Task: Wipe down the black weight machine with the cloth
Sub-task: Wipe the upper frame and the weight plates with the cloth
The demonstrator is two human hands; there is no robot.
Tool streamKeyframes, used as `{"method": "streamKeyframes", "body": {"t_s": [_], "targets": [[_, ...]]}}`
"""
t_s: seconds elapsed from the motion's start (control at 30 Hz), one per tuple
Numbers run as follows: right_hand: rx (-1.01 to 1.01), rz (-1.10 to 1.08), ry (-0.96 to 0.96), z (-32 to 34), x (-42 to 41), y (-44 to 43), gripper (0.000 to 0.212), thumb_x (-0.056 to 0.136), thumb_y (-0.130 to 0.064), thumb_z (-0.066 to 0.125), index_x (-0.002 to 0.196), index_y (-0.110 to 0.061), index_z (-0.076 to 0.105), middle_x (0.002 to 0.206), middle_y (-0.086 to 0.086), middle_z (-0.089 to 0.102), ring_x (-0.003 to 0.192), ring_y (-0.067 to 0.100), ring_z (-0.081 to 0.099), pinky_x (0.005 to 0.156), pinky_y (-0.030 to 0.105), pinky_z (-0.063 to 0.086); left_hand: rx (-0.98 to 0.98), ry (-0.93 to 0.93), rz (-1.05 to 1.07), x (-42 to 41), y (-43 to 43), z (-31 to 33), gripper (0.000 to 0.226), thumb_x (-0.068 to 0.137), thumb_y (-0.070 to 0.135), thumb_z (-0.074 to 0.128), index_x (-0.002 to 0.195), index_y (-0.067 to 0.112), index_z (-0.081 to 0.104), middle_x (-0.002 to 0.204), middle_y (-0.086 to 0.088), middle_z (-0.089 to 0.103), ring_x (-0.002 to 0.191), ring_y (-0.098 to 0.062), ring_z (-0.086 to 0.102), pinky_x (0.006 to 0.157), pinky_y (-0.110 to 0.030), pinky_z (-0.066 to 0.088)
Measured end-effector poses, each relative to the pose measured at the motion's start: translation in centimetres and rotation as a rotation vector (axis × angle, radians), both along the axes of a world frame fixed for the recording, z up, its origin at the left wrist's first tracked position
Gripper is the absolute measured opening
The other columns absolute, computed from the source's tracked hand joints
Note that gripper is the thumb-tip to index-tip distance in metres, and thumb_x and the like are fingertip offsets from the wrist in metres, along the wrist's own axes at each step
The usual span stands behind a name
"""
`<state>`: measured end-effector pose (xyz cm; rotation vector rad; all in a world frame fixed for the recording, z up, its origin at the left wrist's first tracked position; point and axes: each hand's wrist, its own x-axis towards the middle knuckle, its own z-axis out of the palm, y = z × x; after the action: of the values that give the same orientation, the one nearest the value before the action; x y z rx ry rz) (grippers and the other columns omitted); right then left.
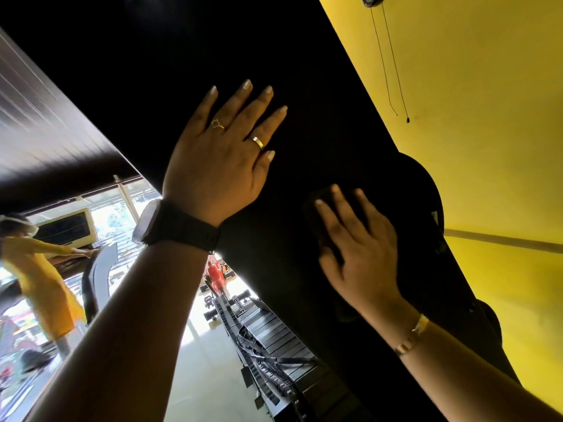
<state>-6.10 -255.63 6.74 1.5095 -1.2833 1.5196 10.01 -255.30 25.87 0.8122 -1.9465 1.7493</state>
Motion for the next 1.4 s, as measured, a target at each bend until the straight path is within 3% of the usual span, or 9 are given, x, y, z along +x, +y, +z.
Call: {"method": "streamKeyframes", "body": {"t_s": [0.17, 0.3, 0.43, 0.53, 0.8, 0.9, 1.0, 1.13, 1.4], "targets": [[-0.083, 0.07, 0.304, -2.6, 4.1, 1.7, 0.062, 0.087, -0.042, 0.047, 0.146, -0.032, 0.029, 0.158, -0.008, 0.02, 0.146, 0.026, 0.013, 0.117, 0.041, 0.008, -0.019, 0.0, -0.006, -0.2, 0.3, -0.4, 0.054, 0.1, 0.034, 0.032, 0.151, 0.02, 0.032, 0.159, -0.007, 0.027, 0.147, -0.027, 0.021, 0.118, -0.048, 0.012], [-0.121, 0.005, 0.478, -7.0, 2.2, 0.5, 0.068, 0.09, -0.046, 0.044, 0.152, -0.036, 0.018, 0.161, -0.009, 0.011, 0.148, 0.026, 0.016, 0.116, 0.051, 0.018, -0.031, -0.029, 0.008, 0.1, -0.1, -0.2, 0.053, 0.101, 0.035, 0.031, 0.152, 0.02, 0.031, 0.159, -0.008, 0.027, 0.147, -0.029, 0.02, 0.118, -0.047, 0.009], [0.001, -0.052, 0.196, -8.1, -0.9, -0.7, 0.063, 0.089, -0.049, 0.042, 0.148, -0.034, 0.026, 0.16, -0.005, 0.018, 0.137, 0.034, 0.032, 0.097, 0.065, 0.035, -0.033, -0.043, 0.031, 0.2, -0.1, -0.3, 0.055, 0.101, 0.037, 0.03, 0.153, 0.02, 0.028, 0.16, -0.008, 0.024, 0.148, -0.027, 0.017, 0.118, -0.048, 0.009], [0.104, -0.069, -0.004, -5.4, -1.9, -1.0, 0.054, 0.1, -0.052, 0.021, 0.145, -0.024, 0.031, 0.154, 0.005, 0.026, 0.136, 0.039, 0.031, 0.097, 0.066, 0.036, -0.027, -0.039, 0.037, 0.2, 0.0, -0.2, 0.055, 0.101, 0.038, 0.027, 0.154, 0.019, 0.026, 0.16, -0.008, 0.023, 0.149, -0.027, 0.016, 0.119, -0.048, 0.009], [-0.034, -0.06, 0.134, 4.8, 0.1, -0.6, 0.058, 0.091, -0.045, 0.038, 0.147, -0.031, 0.027, 0.154, 0.001, 0.031, 0.138, 0.037, 0.03, 0.102, 0.071, 0.024, -0.025, -0.022, 0.016, 0.0, 0.3, -0.4, 0.059, 0.099, 0.036, 0.026, 0.154, 0.015, 0.022, 0.16, -0.007, 0.024, 0.148, -0.025, 0.018, 0.119, -0.049, 0.012], [-0.005, -0.065, 0.078, 8.9, -0.9, -1.1, 0.058, 0.09, -0.052, 0.036, 0.145, -0.037, 0.028, 0.156, -0.001, 0.031, 0.142, 0.043, 0.023, 0.101, 0.079, 0.007, -0.038, -0.006, -0.003, 0.0, 0.4, -0.4, 0.061, 0.099, 0.035, 0.029, 0.153, 0.009, 0.024, 0.159, -0.008, 0.025, 0.148, -0.024, 0.02, 0.119, -0.048, 0.014], [0.059, -0.014, -0.028, 11.2, -2.3, -1.6, 0.064, 0.088, -0.057, 0.03, 0.149, -0.038, 0.025, 0.159, -0.005, 0.023, 0.144, 0.043, 0.015, 0.106, 0.075, 0.009, -0.06, -0.019, 0.015, 0.1, 0.2, -0.4, 0.06, 0.1, 0.036, 0.028, 0.153, 0.009, 0.024, 0.16, -0.008, 0.024, 0.148, -0.024, 0.019, 0.119, -0.047, 0.013], [0.071, 0.048, -0.198, 10.3, -3.2, -2.0, 0.065, 0.09, -0.057, 0.03, 0.151, -0.037, 0.02, 0.16, -0.002, 0.021, 0.144, 0.038, 0.018, 0.108, 0.066, 0.026, -0.047, -0.026, 0.014, 0.1, 0.0, -0.5, 0.058, 0.101, 0.037, 0.026, 0.153, 0.012, 0.026, 0.16, -0.007, 0.024, 0.148, -0.025, 0.018, 0.119, -0.048, 0.011], [0.191, 0.042, -0.45, 0.8, -2.1, -1.3, 0.065, 0.092, -0.055, 0.027, 0.153, -0.034, 0.016, 0.16, -0.001, 0.018, 0.145, 0.034, 0.017, 0.11, 0.062, 0.028, -0.032, -0.015, -0.003, 0.0, -0.1, -0.4, 0.057, 0.101, 0.038, 0.028, 0.154, 0.014, 0.025, 0.159, -0.007, 0.025, 0.148, -0.026, 0.019, 0.119, -0.046, 0.009]]}}
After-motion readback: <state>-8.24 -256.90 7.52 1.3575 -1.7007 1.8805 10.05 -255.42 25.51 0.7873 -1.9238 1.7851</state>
